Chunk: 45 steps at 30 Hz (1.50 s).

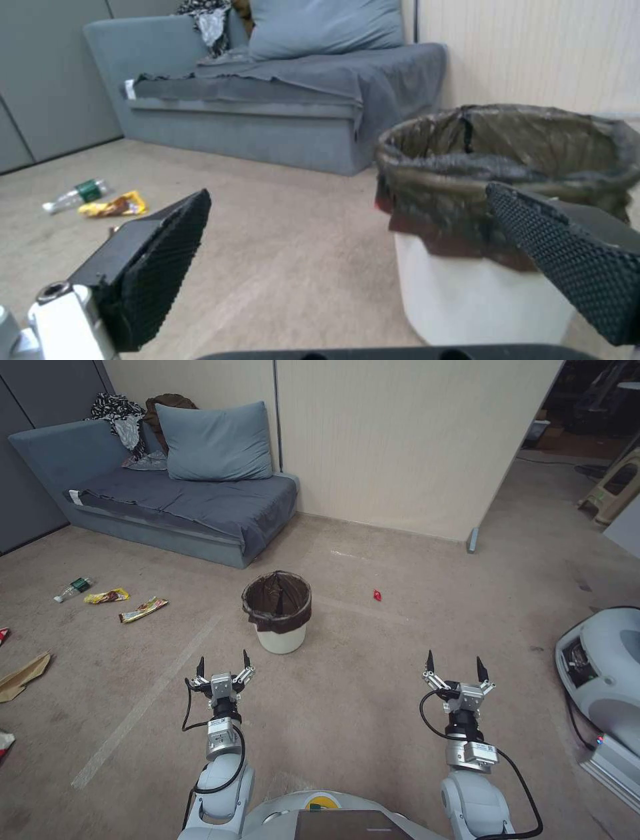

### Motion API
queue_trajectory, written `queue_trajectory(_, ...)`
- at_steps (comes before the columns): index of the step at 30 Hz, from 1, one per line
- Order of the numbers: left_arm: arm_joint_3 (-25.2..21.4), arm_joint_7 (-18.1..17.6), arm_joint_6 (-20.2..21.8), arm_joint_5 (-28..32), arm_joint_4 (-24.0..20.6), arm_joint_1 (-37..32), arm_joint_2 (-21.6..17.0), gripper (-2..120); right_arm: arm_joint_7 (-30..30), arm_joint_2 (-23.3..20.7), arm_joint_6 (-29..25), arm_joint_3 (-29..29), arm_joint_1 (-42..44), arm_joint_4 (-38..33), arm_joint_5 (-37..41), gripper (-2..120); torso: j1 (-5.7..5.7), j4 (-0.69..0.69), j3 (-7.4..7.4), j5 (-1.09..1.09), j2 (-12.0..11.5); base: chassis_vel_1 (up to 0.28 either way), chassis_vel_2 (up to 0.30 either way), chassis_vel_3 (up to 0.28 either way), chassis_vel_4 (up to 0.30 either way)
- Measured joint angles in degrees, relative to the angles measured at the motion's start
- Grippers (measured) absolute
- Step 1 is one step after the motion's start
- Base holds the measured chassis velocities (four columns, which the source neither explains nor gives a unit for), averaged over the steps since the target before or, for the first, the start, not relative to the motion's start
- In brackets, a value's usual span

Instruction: Pick up the trash bin, then pick up the garbage from the floor and place it into the trash bin.

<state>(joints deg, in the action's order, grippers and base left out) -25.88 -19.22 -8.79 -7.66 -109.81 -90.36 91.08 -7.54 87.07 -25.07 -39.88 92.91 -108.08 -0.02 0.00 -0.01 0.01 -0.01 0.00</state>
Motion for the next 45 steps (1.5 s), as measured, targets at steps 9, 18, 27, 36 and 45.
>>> queue_trajectory(9, -0.03, 0.01, 0.01, -0.05, 0.02, 0.00, 0.05, 100, -0.01, 0.05, -0.02, 0.06, -0.03, 0.05, -0.10, 100, 0.00, 0.02, 0.00, 0.00, 0.00, -0.175, 0.192, 0.176, -0.183)
queue_trajectory(18, -0.01, -0.09, -0.09, -0.09, -0.33, -0.17, 0.09, 100, -0.13, 0.13, -0.84, 0.06, -0.14, 0.43, -0.31, 100, -0.01, 0.01, -0.01, 0.01, 0.00, -0.177, 0.159, 0.166, -0.159)
queue_trajectory(27, -0.07, -0.38, -0.25, -0.07, -1.06, -0.28, 0.08, 100, -0.27, 0.27, -1.82, 0.10, -0.57, 0.88, -0.72, 100, 0.00, 0.01, -0.02, 0.00, 0.00, -0.093, 0.110, 0.087, -0.090)
queue_trajectory(36, -0.41, -0.44, -0.44, 0.23, -1.35, 0.32, 0.07, 100, -0.27, 0.34, -1.84, 0.26, -0.78, 1.22, -0.81, 100, 0.00, 0.01, -0.02, 0.00, 0.00, 0.000, 0.000, 0.000, 0.000)
queue_trajectory(45, -0.95, -0.82, 2.32, 6.71, -4.34, 3.36, -3.75, 100, -0.32, 0.14, -1.83, 0.55, -1.12, 1.70, -0.83, 100, 0.00, 0.01, -0.02, 0.00, 0.00, 0.000, 0.000, 0.000, 0.000)
